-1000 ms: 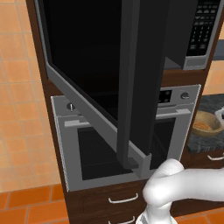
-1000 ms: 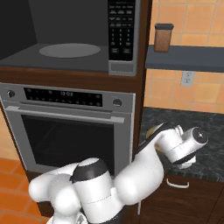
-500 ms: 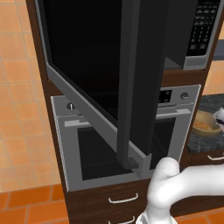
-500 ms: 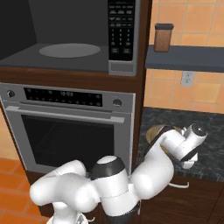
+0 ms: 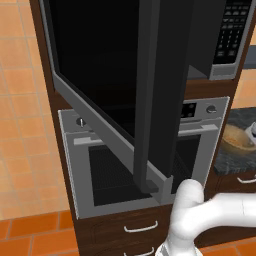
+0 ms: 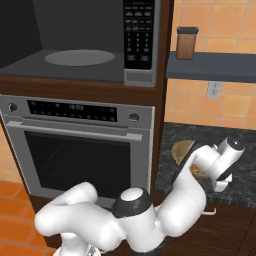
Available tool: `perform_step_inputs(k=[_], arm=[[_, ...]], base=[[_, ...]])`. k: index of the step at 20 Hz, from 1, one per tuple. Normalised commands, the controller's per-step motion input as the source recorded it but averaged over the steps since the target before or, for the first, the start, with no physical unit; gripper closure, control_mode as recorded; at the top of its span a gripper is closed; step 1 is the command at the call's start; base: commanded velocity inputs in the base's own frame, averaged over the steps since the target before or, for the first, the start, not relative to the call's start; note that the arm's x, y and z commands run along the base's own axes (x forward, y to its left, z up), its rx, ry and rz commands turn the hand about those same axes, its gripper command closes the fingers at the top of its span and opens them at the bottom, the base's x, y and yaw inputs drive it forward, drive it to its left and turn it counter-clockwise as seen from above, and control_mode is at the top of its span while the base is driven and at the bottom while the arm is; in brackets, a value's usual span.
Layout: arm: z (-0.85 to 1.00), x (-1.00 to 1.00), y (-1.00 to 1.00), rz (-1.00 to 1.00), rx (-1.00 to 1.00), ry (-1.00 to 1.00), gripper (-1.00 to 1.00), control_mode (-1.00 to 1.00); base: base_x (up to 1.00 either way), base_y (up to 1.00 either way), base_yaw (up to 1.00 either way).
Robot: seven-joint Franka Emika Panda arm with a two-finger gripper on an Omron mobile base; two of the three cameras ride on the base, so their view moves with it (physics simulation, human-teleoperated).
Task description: Open the microwave, place the bowl with waffle inside the microwave, then close the microwave door and turn it on.
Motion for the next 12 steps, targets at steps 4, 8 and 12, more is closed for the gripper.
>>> perform_step_inputs(k=[4,8,12], arm=[[0.36,-0.23,-0.18,0.00,0.00,0.00,1.00,-1.00],[0.70,-0.69,-0.63,0.00,0.00,-0.03,1.00,-1.00],[0.95,-0.98,-0.66,0.01,0.06,-0.16,1.00,-1.00]], base=[[0.00,0.00,0.00],[0.00,0.00,0.00],[0.00,0.00,0.00]])
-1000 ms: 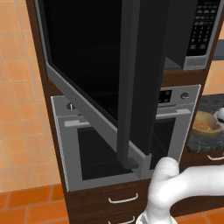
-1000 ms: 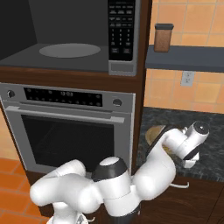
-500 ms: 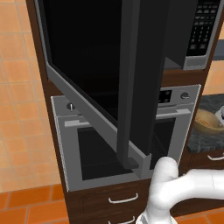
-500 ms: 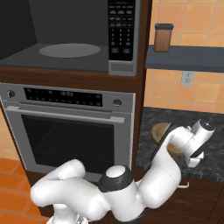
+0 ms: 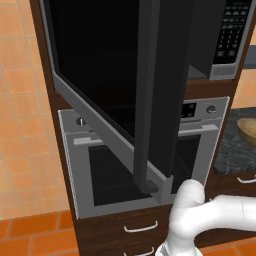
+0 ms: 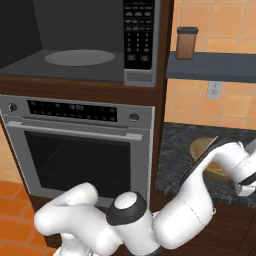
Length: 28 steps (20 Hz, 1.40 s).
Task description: Open the microwave, place the bowl with waffle inside the microwave, then close the microwave door and turn it on.
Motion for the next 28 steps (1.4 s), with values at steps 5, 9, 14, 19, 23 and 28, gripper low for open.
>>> perform_step_inputs(k=[5,9,14,19,23,28], arm=[[1.00,-1.00,-0.37,0.12,0.20,-0.36,1.00,-1.00],[0.49,-1.00,0.48,0.16,0.17,-0.43,1.00,-1.00],[0.03,-1.00,1.00,0.01,0.05,-0.47,1.00,-1.00],[0.02,-0.96,1.00,-0.06,-0.05,-0.28,1.00,-1.00],[0.00,-0.46,1.00,-0.04,-0.27,0.04,1.00,-1.00],[0.03,-0.03,1.00,0.00,-0.41,0.13,1.00,-1.00]], base=[[0.00,0.00,0.00],[0.00,0.00,0.00],[0.00,0.00,0.00],[0.00,0.00,0.00],[0.00,0.00,0.00],[0.00,0.00,0.00]])
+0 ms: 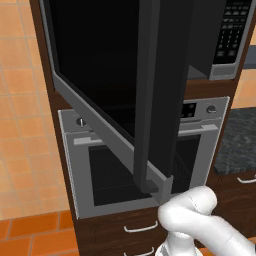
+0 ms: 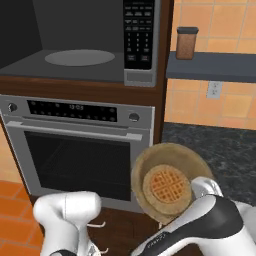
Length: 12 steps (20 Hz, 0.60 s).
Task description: Open the microwave, place the bowl with waffle inside the microwave, then close the microwave door and turn it on.
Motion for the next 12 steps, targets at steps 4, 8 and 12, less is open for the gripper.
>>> perform_step_inputs(k=[4,8,12], arm=[[0.44,0.00,1.00,0.00,-0.30,0.29,1.00,-1.00],[0.61,-0.05,1.00,0.00,-0.17,0.19,1.00,-1.00],[0.72,-0.12,1.00,0.00,-0.04,0.11,1.00,-1.00]], base=[[0.00,0.00,0.00],[0.00,0.00,0.00],[0.00,0.00,0.00]])
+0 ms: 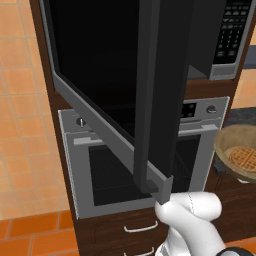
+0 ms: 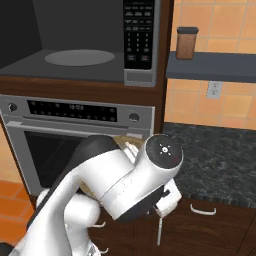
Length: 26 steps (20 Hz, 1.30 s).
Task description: Open the microwave, place the bowl with waffle inside the microwave, then close the microwave door and turn it on.
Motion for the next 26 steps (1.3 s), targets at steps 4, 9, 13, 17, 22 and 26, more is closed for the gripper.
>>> perform_step_inputs(k=[4,9,13,17,22,26], arm=[[0.56,-0.04,1.00,0.00,0.00,0.05,1.00,-1.00],[0.67,0.00,1.00,-0.03,0.16,0.00,1.00,-1.00],[0.51,0.00,1.00,-0.09,0.33,-0.04,1.00,-1.00],[0.61,0.00,0.96,-0.04,0.34,-0.09,1.00,-1.00],[0.55,0.04,0.65,-0.03,0.37,-0.15,1.00,-1.00],[0.20,0.32,0.68,-0.07,0.17,-0.22,1.00,-1.00]], base=[[0.00,0.00,0.00],[0.00,0.00,0.00],[0.00,0.00,0.00],[0.00,0.00,0.00],[0.00,0.00,0.00],[0.00,0.00,0.00]])
